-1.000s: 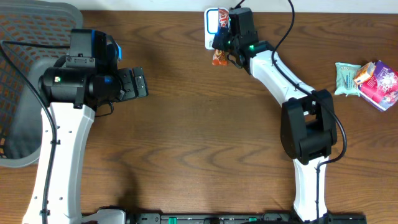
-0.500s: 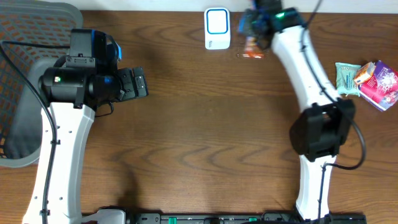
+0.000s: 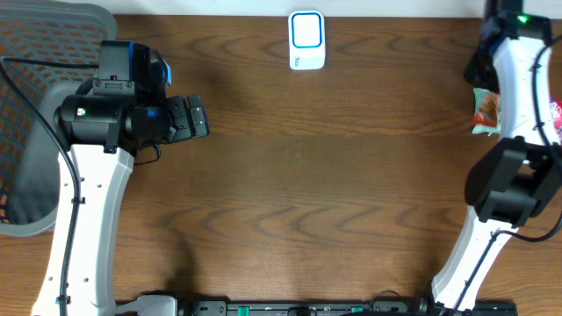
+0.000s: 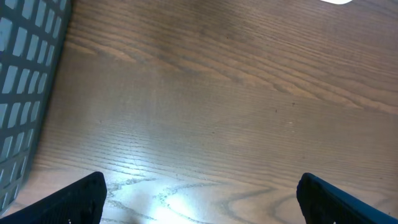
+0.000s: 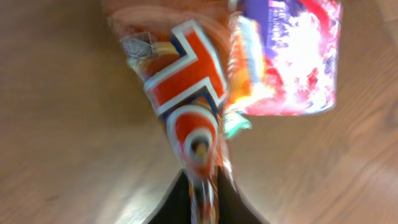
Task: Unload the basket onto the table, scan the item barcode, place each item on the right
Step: 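Carry the red bar right and drop it beside the other packs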
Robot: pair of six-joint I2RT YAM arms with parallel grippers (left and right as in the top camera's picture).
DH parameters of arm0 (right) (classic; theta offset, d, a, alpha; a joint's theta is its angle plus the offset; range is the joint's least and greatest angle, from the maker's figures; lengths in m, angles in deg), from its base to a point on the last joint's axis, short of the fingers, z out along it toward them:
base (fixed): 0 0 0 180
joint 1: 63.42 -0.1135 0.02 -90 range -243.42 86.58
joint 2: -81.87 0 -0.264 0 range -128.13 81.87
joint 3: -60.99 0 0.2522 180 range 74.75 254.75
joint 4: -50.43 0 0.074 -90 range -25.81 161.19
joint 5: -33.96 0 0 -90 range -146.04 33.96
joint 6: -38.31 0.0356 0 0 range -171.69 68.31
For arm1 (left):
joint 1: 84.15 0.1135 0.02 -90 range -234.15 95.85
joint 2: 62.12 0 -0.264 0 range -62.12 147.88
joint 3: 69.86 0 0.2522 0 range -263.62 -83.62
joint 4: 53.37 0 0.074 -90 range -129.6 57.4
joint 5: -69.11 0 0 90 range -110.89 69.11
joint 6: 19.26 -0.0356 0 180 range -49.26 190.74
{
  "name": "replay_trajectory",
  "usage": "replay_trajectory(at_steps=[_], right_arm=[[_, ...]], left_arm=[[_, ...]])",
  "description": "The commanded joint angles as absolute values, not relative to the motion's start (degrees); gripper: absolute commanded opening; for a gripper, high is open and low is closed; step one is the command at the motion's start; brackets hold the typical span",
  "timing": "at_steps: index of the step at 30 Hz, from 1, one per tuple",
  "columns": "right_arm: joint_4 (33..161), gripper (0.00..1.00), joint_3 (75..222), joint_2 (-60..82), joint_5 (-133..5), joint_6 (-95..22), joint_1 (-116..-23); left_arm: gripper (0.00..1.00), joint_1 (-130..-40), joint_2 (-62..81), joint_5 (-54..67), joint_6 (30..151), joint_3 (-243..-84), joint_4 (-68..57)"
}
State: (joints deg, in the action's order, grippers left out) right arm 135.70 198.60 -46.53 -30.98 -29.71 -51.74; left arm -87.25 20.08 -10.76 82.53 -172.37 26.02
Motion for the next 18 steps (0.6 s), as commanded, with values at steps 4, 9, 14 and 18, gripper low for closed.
replay_trajectory(at_steps=[4, 9, 14, 18], right_arm=[[134.87, 0.71, 194.03, -45.24, -29.4, -31.59, -46.8], [137.16, 0.89, 193.47, -45.2, -31.61, -31.59, -44.94], [139.09, 0.99, 193.6, -43.08, -38.65, -31.57, -45.05], [140.35, 0.99, 193.6, -38.31, -48.31, -31.59, -45.88]], left_arm=[[0.98, -87.05, 20.27, -11.11, 82.38, -172.68, 26.15], [0.98, -87.05, 20.27, -11.11, 82.38, -172.68, 26.15], [0.98, -87.05, 20.27, -11.11, 82.35, -172.68, 26.15], [0.98, -87.05, 20.27, -11.11, 82.38, -172.68, 26.15]])
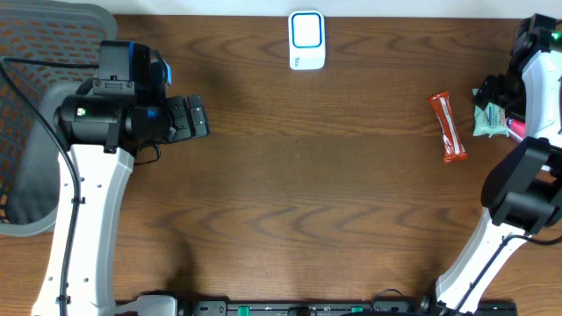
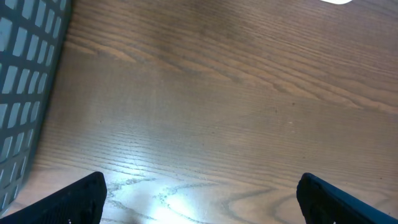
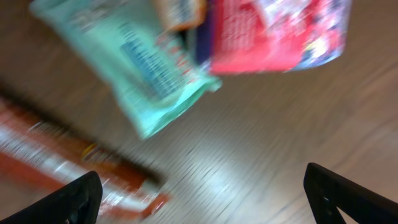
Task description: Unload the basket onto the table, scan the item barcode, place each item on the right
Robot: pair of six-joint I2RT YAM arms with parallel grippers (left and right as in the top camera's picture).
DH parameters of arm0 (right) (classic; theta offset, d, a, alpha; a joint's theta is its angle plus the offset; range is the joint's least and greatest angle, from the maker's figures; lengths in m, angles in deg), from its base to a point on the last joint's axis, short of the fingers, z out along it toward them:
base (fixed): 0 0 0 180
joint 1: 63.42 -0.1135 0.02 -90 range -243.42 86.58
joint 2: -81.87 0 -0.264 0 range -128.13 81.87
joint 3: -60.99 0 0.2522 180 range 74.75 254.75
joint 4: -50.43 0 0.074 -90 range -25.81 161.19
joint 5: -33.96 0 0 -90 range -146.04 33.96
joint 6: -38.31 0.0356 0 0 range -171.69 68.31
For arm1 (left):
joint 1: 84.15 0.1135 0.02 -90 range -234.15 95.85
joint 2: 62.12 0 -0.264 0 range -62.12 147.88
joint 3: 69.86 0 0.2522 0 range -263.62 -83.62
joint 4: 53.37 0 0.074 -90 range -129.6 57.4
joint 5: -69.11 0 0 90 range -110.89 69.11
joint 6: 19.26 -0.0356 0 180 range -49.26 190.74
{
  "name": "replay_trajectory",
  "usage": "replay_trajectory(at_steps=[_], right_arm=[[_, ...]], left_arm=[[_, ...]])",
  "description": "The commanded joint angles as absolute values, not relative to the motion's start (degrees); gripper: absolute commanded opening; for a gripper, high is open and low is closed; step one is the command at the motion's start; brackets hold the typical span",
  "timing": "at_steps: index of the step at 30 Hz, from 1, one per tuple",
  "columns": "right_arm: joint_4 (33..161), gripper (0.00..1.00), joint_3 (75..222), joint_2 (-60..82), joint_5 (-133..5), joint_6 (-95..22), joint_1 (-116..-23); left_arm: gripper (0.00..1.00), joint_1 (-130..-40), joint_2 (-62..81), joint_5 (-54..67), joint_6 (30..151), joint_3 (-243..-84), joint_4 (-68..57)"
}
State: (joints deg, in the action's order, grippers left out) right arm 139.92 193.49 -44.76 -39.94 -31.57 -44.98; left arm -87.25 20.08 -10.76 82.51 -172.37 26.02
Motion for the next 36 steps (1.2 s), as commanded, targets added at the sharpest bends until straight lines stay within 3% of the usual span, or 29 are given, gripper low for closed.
replay_trajectory(at_steps=[1, 12, 27, 36], right_arm=[[140.81, 0.99, 193.58, -36.76, -51.11, -31.59, -46.27], [148.2, 0.99, 190.14, -15.69, -54.96, -33.99, -56.57], [143.06, 0.99, 149.8, 22.19, -58.32, -33.27, -75.39], [147.87, 0.99, 137.12, 33.7, -58.32, -27.72, -78.1]], left_arm=[[0.98, -87.05, 20.27, -11.11, 82.38, -172.68, 26.15], [0.98, -87.05, 20.27, -11.11, 82.38, -172.68, 26.15], [0.98, -87.07, 20.27, -11.11, 82.35, -172.68, 26.15], [0.98, -87.05, 20.27, -11.11, 82.38, -172.68, 26.15]])
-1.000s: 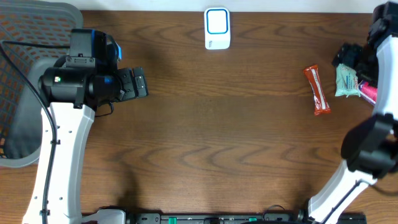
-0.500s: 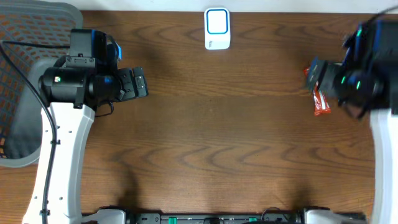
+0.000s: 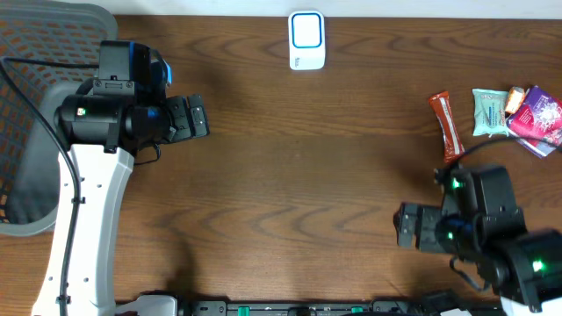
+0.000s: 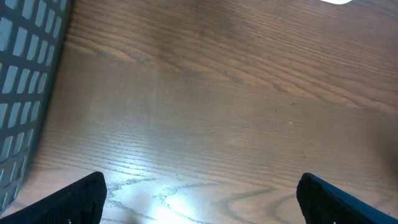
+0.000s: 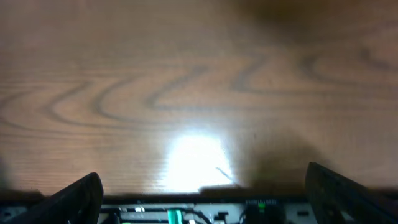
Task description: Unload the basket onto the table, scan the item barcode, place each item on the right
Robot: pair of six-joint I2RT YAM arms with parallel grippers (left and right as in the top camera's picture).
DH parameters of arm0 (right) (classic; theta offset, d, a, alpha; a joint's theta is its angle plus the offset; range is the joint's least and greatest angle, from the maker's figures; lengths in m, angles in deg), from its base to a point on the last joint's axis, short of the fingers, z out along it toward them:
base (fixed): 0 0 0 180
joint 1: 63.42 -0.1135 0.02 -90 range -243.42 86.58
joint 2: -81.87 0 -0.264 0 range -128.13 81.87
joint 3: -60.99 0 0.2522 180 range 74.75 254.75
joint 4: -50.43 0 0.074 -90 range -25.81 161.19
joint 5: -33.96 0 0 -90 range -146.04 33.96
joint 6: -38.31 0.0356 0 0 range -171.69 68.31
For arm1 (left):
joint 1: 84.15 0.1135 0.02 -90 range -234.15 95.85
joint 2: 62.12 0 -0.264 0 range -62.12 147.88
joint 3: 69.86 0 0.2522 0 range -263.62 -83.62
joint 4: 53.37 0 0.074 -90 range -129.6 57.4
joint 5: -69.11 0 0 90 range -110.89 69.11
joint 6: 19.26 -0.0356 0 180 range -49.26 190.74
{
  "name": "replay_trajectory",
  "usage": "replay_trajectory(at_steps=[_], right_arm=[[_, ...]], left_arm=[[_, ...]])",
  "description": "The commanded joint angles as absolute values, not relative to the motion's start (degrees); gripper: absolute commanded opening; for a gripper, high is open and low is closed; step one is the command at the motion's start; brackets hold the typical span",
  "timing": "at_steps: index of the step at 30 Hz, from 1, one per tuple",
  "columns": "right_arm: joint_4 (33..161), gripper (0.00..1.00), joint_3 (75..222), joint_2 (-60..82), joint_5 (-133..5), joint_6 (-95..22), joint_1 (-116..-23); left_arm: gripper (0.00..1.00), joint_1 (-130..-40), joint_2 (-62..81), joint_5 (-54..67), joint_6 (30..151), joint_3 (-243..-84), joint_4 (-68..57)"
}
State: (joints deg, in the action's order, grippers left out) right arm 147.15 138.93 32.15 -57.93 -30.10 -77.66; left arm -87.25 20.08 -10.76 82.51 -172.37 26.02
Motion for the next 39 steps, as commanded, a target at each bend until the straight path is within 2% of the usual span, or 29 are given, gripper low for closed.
replay_trajectory(at_steps=[1, 19, 23, 30, 33, 39], right_arm=[[148.59, 0.99, 136.73, 34.01, -58.32, -27.72, -78.1], [149.93, 0.99, 136.51, 33.97, -58.26, -27.72, -78.23], [149.91, 0.99, 136.51, 34.03, -53.56, -28.03, -78.4], [149.45, 0.99, 136.51, 36.0, -53.56, -27.85, -78.4], [144.72, 0.99, 136.44, 37.51, -52.84, -28.03, -78.4], [125.36, 0.99, 132.51, 43.93, -55.5, -33.45, -78.29]], left_arm=[[0.98, -87.05, 20.27, -11.11, 82.38, -172.68, 26.15], [0.98, -87.05, 20.27, -11.11, 82.38, -172.68, 26.15], [0.98, -87.05, 20.27, -11.11, 82.38, -172.68, 26.15], [0.98, -87.05, 20.27, -11.11, 82.38, -172.68, 26.15], [0.98, -87.05, 20.27, -11.11, 82.38, -172.68, 26.15], [0.98, -87.05, 20.27, -11.11, 82.38, -172.68, 26.15]])
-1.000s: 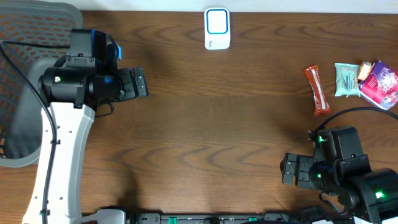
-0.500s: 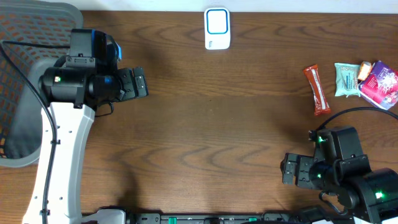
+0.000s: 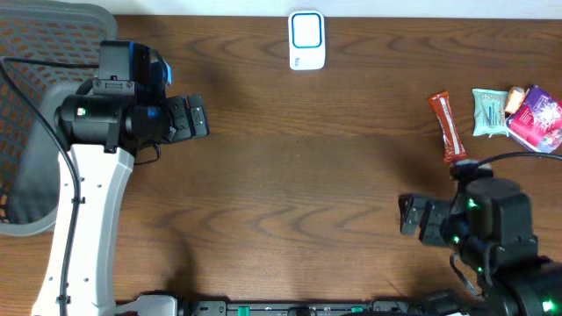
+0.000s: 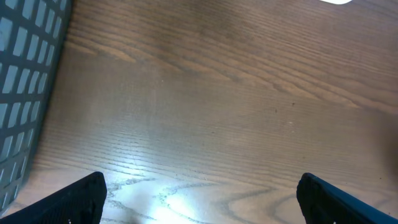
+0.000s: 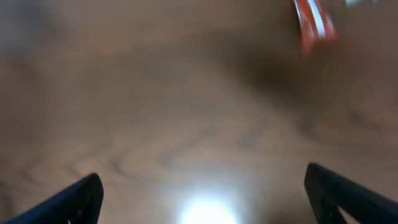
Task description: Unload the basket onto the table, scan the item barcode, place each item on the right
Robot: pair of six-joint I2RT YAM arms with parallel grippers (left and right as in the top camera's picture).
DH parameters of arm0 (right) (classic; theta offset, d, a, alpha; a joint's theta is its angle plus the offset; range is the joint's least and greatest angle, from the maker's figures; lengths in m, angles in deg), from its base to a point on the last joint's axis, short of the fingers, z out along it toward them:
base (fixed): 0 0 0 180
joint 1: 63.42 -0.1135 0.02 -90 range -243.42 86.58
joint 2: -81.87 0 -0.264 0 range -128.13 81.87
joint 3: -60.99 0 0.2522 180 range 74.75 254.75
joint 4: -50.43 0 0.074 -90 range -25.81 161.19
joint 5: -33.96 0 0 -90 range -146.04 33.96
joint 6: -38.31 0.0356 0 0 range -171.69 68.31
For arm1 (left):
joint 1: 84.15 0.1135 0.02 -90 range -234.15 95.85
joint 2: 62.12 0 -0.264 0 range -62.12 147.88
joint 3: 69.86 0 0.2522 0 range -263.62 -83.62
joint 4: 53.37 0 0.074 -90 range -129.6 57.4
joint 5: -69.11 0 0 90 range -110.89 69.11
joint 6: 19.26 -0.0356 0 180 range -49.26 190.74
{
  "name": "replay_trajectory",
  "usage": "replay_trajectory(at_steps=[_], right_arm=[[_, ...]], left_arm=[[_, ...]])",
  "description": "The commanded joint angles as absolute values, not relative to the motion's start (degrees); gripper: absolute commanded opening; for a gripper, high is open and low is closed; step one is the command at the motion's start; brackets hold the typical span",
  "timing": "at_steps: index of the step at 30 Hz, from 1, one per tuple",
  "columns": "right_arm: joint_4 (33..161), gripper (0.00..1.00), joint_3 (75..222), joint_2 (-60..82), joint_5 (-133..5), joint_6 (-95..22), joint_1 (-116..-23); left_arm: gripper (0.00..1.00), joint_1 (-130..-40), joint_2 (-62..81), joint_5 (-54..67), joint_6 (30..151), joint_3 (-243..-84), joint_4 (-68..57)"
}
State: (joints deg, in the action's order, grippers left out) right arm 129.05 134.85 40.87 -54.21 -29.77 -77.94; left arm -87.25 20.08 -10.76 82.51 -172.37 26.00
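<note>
A red-orange snack bar (image 3: 448, 128) lies on the wooden table at the right; in the right wrist view it is a blurred red streak (image 5: 314, 25) at the top. The white scanner with a blue frame (image 3: 306, 39) sits at the far middle edge. My right gripper (image 3: 410, 216) hovers open near the front right, well short of the bar, and nothing is between its fingertips (image 5: 68, 199). At the left, my left gripper (image 3: 198, 117) is open over bare wood, its dark fingertips (image 4: 81, 193) wide apart.
A teal packet (image 3: 489, 111) and a purple-pink packet (image 3: 536, 118) lie right of the bar. A grey mesh basket (image 3: 35, 132) stands at the left edge, and its wall (image 4: 25, 74) shows in the left wrist view.
My right arm has shifted slightly away from the front edge. Its camera now faces across the table and catches the red bar. The left arm and the items have not moved.
At first my right gripper was shut on the red-orange bar beside the packets at the far right. Then the bar lay on the table left of the packets, with the gripper open. Later the right arm stood open at the front right, where it remains.
</note>
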Motion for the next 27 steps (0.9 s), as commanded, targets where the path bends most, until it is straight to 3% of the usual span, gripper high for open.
replay_trajectory(at_steps=[1, 6, 19, 27], right_arm=[[122.06, 0.99, 130.91, 45.42, -56.99, -35.52, -78.29], [106.78, 0.99, 119.39, 53.75, -64.68, -44.68, -77.64], [63.42, 0.99, 87.02, 72.89, -68.22, -45.18, -74.1], [55.81, 0.99, 79.18, 78.69, -66.65, -46.21, -72.35]], left_arm=[[0.98, -87.07, 20.27, -11.11, 82.38, -172.68, 26.15], [0.98, -87.05, 20.27, -11.11, 82.38, -172.68, 26.15], [0.98, -87.05, 20.27, -11.11, 82.38, -172.68, 26.15], [0.98, -87.07, 20.27, -11.11, 82.38, -172.68, 26.15]])
